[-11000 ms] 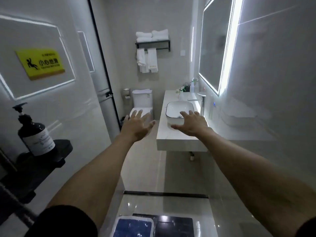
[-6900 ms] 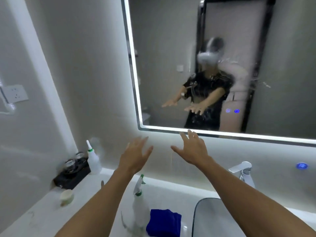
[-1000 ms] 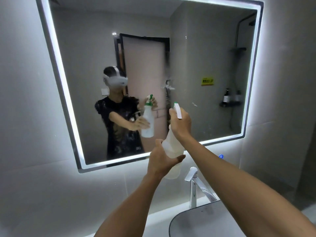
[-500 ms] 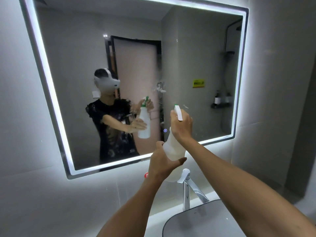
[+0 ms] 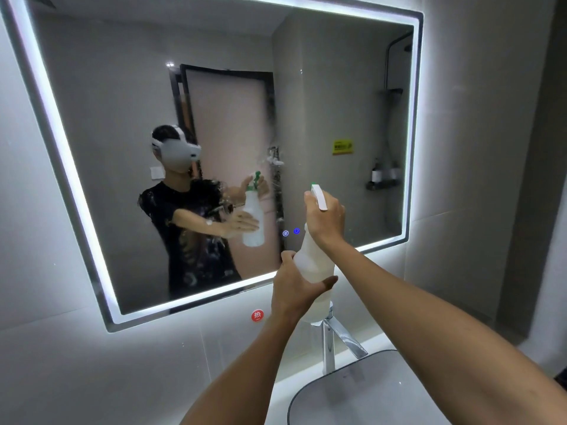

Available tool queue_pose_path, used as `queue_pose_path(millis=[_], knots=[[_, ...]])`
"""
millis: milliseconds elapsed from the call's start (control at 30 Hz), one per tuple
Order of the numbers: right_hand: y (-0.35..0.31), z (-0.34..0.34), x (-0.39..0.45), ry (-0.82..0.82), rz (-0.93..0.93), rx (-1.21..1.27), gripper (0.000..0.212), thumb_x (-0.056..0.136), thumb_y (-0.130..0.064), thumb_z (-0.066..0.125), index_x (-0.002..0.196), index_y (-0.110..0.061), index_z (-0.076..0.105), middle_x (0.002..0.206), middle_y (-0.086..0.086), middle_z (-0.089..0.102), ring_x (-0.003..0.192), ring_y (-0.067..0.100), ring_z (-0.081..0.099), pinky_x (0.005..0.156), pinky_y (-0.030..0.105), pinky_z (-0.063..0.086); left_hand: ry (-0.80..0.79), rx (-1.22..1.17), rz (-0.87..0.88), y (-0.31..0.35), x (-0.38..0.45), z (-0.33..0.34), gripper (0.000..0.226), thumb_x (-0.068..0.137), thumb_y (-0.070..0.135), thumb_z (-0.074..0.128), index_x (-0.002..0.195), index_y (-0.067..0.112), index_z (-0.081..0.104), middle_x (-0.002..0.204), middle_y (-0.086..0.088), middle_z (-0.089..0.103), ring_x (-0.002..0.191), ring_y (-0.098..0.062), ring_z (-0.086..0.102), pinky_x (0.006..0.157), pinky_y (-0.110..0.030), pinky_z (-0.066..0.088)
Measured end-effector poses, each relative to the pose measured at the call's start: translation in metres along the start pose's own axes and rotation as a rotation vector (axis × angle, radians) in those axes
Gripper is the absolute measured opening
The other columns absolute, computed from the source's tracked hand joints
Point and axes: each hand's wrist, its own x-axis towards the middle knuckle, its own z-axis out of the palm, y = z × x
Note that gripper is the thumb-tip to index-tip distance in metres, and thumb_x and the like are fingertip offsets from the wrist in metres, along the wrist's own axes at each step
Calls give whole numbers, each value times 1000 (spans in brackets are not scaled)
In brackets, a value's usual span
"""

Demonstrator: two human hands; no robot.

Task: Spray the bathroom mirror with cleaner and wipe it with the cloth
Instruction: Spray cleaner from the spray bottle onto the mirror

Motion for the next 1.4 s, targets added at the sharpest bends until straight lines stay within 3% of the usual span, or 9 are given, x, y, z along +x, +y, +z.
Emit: queue_pose_path(millis=[200, 333, 600, 800, 1000, 1133, 1267, 1400], knots=[[8, -20, 12, 44, 56, 21, 39, 101, -31, 50, 80, 0, 61, 77, 9, 60, 77, 28, 53, 69, 33, 36, -41, -23, 8, 13, 7, 22, 78, 55, 49, 90, 108, 22, 40, 102, 5, 62, 90, -18, 61, 69, -32, 51], [21, -33, 18, 67, 99, 32, 38, 99, -32, 50, 83, 0, 62, 77, 8, 59, 81, 30, 55, 74, 37, 43, -79, -48, -6, 18, 9, 40, 77, 54, 48, 90, 106, 22, 39, 100, 6, 62, 92, -18, 62, 73, -36, 54], [46, -59, 35, 95, 149, 40, 39, 93, -40, 48, 79, -6, 62, 80, 10, 67, 84, 31, 64, 81, 47, 53, -135, -106, -15, 35, 8, 74, 75, 54, 45, 92, 104, 23, 40, 94, 13, 60, 87, -9, 60, 64, -25, 48], [55, -73, 42, 96, 111, -19, 38, 95, -40, 46, 69, -13, 54, 77, 11, 65, 78, 30, 62, 72, 40, 51, -132, -98, -14, 41, 11, 92, 78, 50, 50, 91, 103, 24, 40, 95, 10, 63, 88, -13, 63, 68, -31, 53], [60, -80, 47, 74, 81, -85, 43, 98, -38, 46, 66, -10, 52, 72, 12, 63, 70, 28, 58, 59, 31, 38, -107, -99, -21, 46, 8, 101, 80, 50, 52, 90, 106, 24, 40, 97, 8, 62, 90, -14, 62, 71, -34, 54], [56, -78, 44, 64, 129, -44, 42, 93, -39, 45, 73, -6, 62, 78, 12, 67, 79, 30, 63, 73, 40, 52, -93, -116, -27, 45, 2, 99, 80, 52, 51, 90, 109, 23, 41, 100, 6, 62, 91, -17, 62, 72, -36, 54], [55, -84, 34, 100, 166, -45, 41, 98, -32, 48, 82, 1, 65, 83, 17, 69, 81, 31, 63, 73, 40, 51, -115, -123, -14, 42, -5, 99, 79, 54, 50, 90, 109, 22, 41, 99, 7, 61, 91, -17, 61, 72, -34, 53], [61, -93, 22, 126, 261, -25, 40, 97, -32, 48, 89, 4, 64, 87, 17, 68, 90, 34, 62, 84, 47, 52, -172, -125, -18, 37, -14, 106, 82, 50, 54, 89, 108, 22, 41, 101, 6, 62, 93, -19, 62, 76, -38, 55]])
